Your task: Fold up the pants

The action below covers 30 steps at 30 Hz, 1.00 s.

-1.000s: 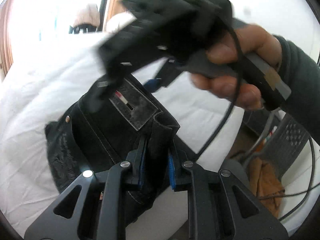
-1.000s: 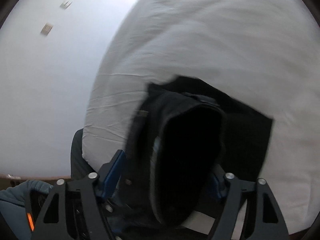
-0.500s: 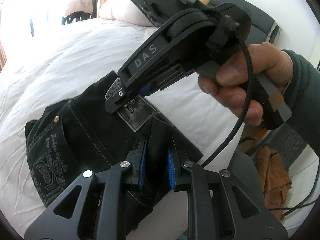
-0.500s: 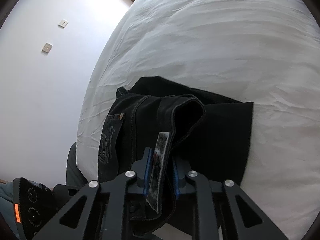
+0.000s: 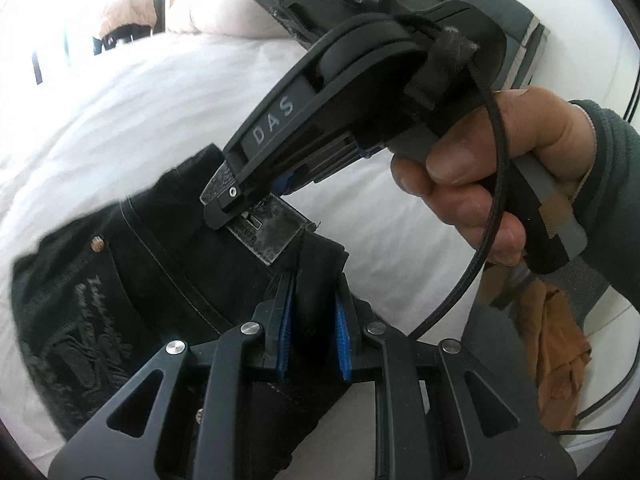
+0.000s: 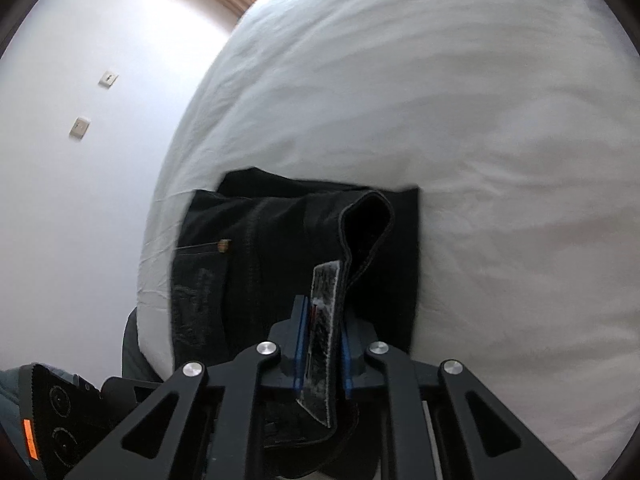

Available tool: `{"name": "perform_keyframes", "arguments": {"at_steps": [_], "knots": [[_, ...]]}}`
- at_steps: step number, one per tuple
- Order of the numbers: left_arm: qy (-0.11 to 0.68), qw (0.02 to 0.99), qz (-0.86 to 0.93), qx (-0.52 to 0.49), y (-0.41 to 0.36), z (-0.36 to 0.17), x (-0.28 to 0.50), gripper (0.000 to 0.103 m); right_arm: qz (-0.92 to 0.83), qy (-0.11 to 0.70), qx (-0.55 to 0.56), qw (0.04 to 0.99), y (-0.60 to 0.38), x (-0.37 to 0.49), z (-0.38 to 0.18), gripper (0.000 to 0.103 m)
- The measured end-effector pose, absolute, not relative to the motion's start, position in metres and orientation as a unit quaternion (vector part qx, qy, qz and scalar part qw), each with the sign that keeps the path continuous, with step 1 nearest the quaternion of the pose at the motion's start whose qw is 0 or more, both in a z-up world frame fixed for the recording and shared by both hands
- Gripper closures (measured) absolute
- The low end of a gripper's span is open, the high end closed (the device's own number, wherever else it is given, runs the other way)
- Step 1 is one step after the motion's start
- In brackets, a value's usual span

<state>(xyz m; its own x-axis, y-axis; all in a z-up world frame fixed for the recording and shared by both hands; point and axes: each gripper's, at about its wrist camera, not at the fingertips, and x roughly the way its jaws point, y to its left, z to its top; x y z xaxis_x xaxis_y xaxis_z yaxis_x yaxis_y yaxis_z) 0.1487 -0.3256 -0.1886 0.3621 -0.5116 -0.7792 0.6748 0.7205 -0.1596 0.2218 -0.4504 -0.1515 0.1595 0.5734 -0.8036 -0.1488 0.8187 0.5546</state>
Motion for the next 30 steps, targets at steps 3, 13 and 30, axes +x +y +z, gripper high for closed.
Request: {"name": "perform_keyframes", "arguments": {"at_steps": [3, 13, 30], "knots": [[0.437, 0.813, -0.370, 0.103, -0.332, -0.203, 0.152, 0.086, 0.238, 0.593, 0.211, 0.740, -0.461, 0.216, -0.169, 0.088], [0.443, 0.804, -0.397, 0.027, -0.286, -0.172, 0.142, 0.035, 0.204, 0.566, 0.286, 0.746, -0.490, 0.190, -0.162, 0.037], [0.482, 0.821, -0.293, -0.085, -0.173, -0.231, 0.207, 0.035, 0.217, 0.561, 0.350, 0.719, -0.462, 0.119, -0.190, 0.072]]}}
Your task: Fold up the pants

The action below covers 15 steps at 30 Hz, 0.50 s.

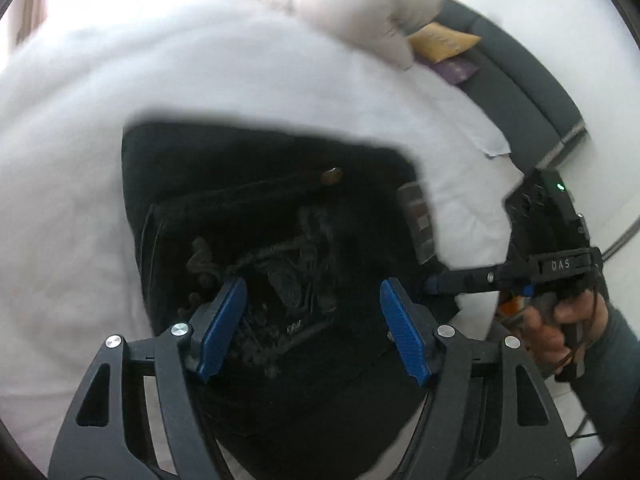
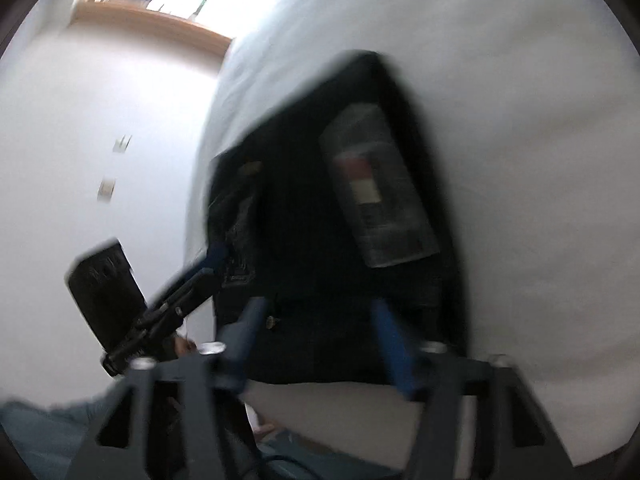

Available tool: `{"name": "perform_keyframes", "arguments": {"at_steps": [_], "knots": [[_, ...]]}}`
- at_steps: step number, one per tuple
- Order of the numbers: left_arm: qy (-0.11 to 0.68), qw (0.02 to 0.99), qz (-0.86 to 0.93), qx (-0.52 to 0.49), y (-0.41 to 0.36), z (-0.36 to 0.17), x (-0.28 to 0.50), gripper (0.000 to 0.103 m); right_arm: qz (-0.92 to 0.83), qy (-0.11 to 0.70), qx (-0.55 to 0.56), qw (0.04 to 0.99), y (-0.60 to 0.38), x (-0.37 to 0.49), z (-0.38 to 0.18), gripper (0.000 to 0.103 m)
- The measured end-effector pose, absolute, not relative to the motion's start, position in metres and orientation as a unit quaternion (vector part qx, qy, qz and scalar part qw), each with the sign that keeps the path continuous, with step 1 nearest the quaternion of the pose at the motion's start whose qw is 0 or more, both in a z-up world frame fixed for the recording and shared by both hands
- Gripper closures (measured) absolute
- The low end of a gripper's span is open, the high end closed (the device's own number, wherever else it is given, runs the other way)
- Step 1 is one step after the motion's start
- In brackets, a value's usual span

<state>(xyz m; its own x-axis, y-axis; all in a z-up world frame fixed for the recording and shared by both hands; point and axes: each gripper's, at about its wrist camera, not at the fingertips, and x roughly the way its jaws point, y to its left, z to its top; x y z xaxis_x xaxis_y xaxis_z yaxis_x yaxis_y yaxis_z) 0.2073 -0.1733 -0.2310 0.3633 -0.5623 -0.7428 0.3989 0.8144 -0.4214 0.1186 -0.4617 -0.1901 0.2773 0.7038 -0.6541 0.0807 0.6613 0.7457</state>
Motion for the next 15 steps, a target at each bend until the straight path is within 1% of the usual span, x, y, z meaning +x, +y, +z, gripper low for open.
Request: {"name": "perform_keyframes", "arguments": {"at_steps": [1, 2, 3, 4, 6, 8, 10, 11, 13, 15], "knots": [[0.478, 0.823, -0.296, -0.086, -0.172, -0.233, 0.208, 0.035, 0.209, 0.556, 0.372, 0.713, -0.471, 0.114, -0.192, 0.077], [0.475, 0.823, -0.298, -0.087, -0.170, -0.230, 0.208, 0.035, 0.207, 0.554, 0.374, 0.715, -0.473, 0.112, -0.188, 0.077], [0.476, 0.823, -0.298, -0.090, -0.168, -0.224, 0.207, 0.035, 0.204, 0.553, 0.360, 0.723, -0.473, 0.109, -0.180, 0.070], [0.471, 0.825, -0.298, -0.097, -0.166, -0.218, 0.207, 0.035, 0.205, 0.549, 0.340, 0.735, -0.470, 0.108, -0.167, 0.057], [0.438, 0.842, -0.298, -0.098, -0.162, -0.201, 0.209, 0.035, 0.219, 0.528, 0.334, 0.750, -0.463, 0.111, -0.145, 0.041], [0.420, 0.856, -0.289, -0.081, -0.162, -0.189, 0.218, 0.035, 0.246, 0.492, 0.341, 0.762, -0.456, 0.121, -0.122, 0.040], [0.417, 0.861, -0.284, -0.074, -0.163, -0.184, 0.235, 0.035, 0.268, 0.465, 0.345, 0.770, -0.447, 0.142, -0.109, 0.032], [0.415, 0.863, -0.278, -0.072, -0.162, -0.183, 0.244, 0.035, 0.271, 0.461, 0.345, 0.772, -0.444, 0.152, -0.108, 0.031], [0.433, 0.860, -0.263, -0.065, -0.168, -0.193, 0.269, 0.035, 0.266, 0.456, 0.360, 0.769, -0.441, 0.178, -0.119, 0.030], [0.449, 0.855, -0.247, -0.077, -0.161, -0.211, 0.291, 0.035, 0.235, 0.470, 0.380, 0.761, -0.446, 0.199, -0.144, 0.023]]}}
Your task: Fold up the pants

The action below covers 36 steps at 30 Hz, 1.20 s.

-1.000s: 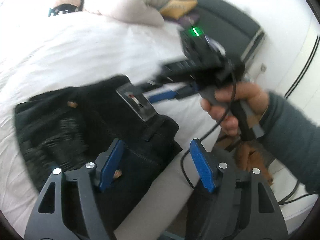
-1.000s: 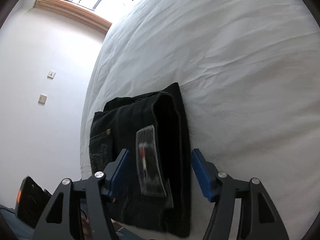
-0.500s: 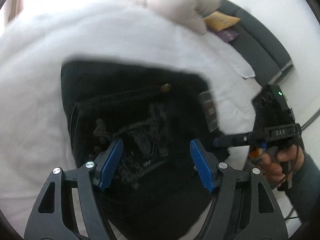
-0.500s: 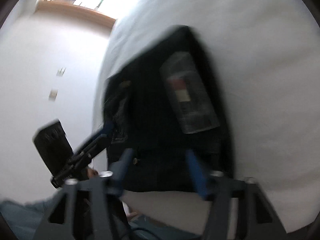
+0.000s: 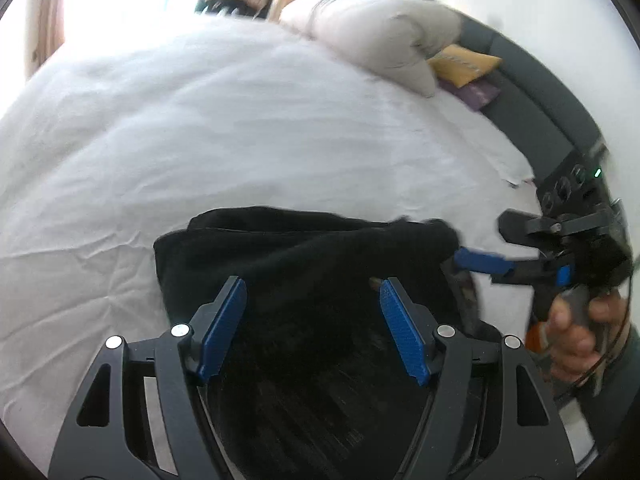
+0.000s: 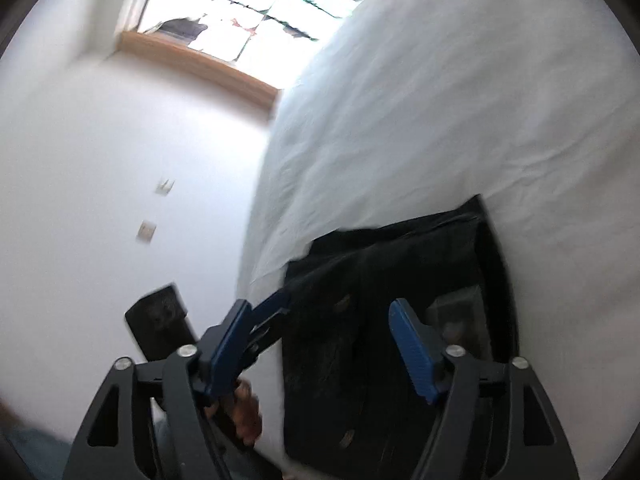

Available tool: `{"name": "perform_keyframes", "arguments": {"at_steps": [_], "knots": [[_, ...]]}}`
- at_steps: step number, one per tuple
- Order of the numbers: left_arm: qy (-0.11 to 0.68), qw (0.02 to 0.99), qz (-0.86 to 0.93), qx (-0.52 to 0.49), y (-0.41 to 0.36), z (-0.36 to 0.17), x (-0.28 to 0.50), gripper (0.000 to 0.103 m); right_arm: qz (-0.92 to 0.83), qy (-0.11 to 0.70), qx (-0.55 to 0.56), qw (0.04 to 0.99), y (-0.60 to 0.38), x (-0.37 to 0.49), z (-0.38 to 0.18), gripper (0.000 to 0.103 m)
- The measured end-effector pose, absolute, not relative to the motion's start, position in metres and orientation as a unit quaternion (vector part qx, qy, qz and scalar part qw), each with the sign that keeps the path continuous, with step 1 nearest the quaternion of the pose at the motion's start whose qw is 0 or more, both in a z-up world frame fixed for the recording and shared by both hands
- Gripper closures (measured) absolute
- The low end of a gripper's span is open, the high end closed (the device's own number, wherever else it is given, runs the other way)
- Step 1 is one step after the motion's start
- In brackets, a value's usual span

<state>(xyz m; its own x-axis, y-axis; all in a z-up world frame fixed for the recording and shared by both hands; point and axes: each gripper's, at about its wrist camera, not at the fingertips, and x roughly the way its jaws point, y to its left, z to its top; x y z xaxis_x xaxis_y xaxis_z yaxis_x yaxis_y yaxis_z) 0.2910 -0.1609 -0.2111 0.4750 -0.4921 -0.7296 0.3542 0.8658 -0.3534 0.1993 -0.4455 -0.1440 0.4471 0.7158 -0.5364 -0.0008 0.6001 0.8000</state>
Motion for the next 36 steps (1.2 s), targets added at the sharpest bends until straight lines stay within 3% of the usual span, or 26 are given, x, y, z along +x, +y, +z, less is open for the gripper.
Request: {"name": "perform_keyframes", "arguments": {"at_steps": [3, 6, 12, 20, 29, 30, 31, 33, 36], "knots": [[0.462, 0.852, -0.237, -0.067, -0.165, -0.237, 0.309, 0.035, 0.177, 0.506, 0.402, 0.742, -0.464, 0.214, -0.195, 0.038], [0.447, 0.861, -0.241, -0.035, -0.169, -0.235, 0.303, 0.035, 0.186, 0.491, 0.396, 0.753, -0.470, 0.200, -0.180, 0.036], [0.430, 0.871, -0.221, -0.091, -0.127, -0.203, 0.260, 0.035, 0.175, 0.496, 0.285, 0.801, -0.478, 0.161, -0.132, 0.023], [0.531, 0.815, -0.202, -0.114, -0.103, -0.248, 0.228, 0.034, 0.163, 0.542, 0.304, 0.766, -0.494, 0.161, -0.175, 0.023], [0.552, 0.788, -0.227, -0.155, -0.115, -0.262, 0.251, 0.035, 0.197, 0.553, 0.335, 0.737, -0.486, 0.172, -0.198, 0.023], [0.553, 0.786, -0.230, -0.155, -0.116, -0.261, 0.252, 0.045, 0.201, 0.553, 0.339, 0.734, -0.486, 0.173, -0.198, 0.029], [0.555, 0.783, -0.235, -0.155, -0.117, -0.259, 0.251, 0.049, 0.204, 0.555, 0.336, 0.733, -0.484, 0.173, -0.199, 0.041], [0.556, 0.784, -0.232, -0.150, -0.122, -0.257, 0.252, 0.057, 0.192, 0.566, 0.314, 0.737, -0.476, 0.174, -0.199, 0.054], [0.548, 0.789, -0.237, -0.141, -0.119, -0.249, 0.249, 0.068, 0.181, 0.565, 0.297, 0.749, -0.473, 0.172, -0.194, 0.063]]}}
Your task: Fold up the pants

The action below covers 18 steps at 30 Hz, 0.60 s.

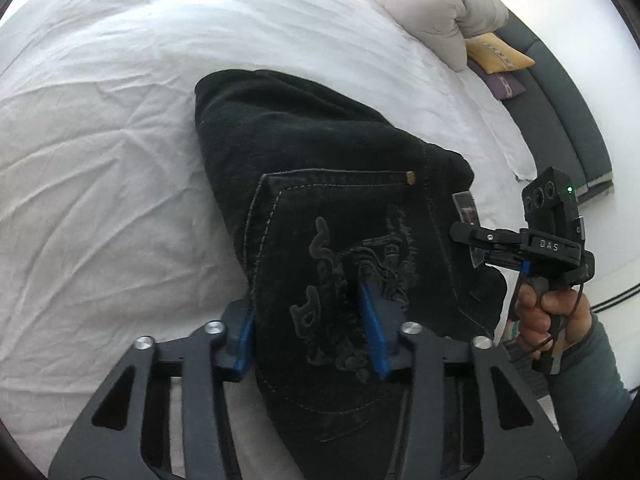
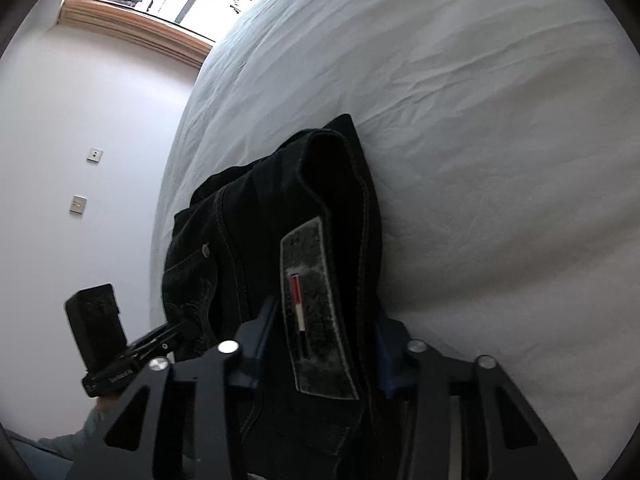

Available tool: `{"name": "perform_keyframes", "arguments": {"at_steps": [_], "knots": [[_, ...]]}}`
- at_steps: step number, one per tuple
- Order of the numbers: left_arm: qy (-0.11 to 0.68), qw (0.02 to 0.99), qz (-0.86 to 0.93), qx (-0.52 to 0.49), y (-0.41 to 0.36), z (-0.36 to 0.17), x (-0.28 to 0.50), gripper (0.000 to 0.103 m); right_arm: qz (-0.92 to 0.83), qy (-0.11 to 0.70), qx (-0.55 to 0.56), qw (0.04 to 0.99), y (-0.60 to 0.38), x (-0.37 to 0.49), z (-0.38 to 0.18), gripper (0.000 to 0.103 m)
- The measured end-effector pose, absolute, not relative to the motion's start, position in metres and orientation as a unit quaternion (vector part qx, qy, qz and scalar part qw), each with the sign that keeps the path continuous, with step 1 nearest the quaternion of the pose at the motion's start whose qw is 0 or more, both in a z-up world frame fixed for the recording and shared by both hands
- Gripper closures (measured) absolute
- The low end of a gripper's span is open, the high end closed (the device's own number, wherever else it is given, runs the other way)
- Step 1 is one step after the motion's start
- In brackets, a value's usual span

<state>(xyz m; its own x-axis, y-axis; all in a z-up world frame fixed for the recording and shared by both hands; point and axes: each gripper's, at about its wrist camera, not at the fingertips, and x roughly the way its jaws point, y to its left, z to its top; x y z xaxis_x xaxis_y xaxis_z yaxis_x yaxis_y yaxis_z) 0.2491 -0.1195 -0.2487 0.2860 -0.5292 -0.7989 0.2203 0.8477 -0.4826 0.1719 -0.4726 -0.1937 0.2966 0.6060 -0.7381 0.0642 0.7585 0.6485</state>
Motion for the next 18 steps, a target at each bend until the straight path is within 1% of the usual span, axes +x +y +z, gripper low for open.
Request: {"name": "perform_keyframes", "arguments": {"at_steps": [3, 4, 7, 11, 18], "knots": [[0.540, 0.794, -0.241, -0.142, -0.123, -0.243, 0.247, 0.077, 0.163, 0.560, 0.271, 0.766, -0.460, 0.166, -0.180, 0.073], [0.537, 0.796, -0.242, -0.140, -0.124, -0.240, 0.246, 0.079, 0.155, 0.557, 0.254, 0.776, -0.454, 0.163, -0.173, 0.076], [0.530, 0.800, -0.245, -0.139, -0.122, -0.231, 0.242, 0.083, 0.145, 0.546, 0.220, 0.795, -0.433, 0.155, -0.152, 0.082], [0.520, 0.805, -0.246, -0.143, -0.112, -0.212, 0.236, 0.086, 0.153, 0.525, 0.179, 0.818, -0.404, 0.146, -0.120, 0.083], [0.474, 0.841, -0.222, -0.133, -0.060, -0.145, 0.244, 0.086, 0.193, 0.490, 0.163, 0.834, -0.352, 0.164, -0.076, 0.084]]}}
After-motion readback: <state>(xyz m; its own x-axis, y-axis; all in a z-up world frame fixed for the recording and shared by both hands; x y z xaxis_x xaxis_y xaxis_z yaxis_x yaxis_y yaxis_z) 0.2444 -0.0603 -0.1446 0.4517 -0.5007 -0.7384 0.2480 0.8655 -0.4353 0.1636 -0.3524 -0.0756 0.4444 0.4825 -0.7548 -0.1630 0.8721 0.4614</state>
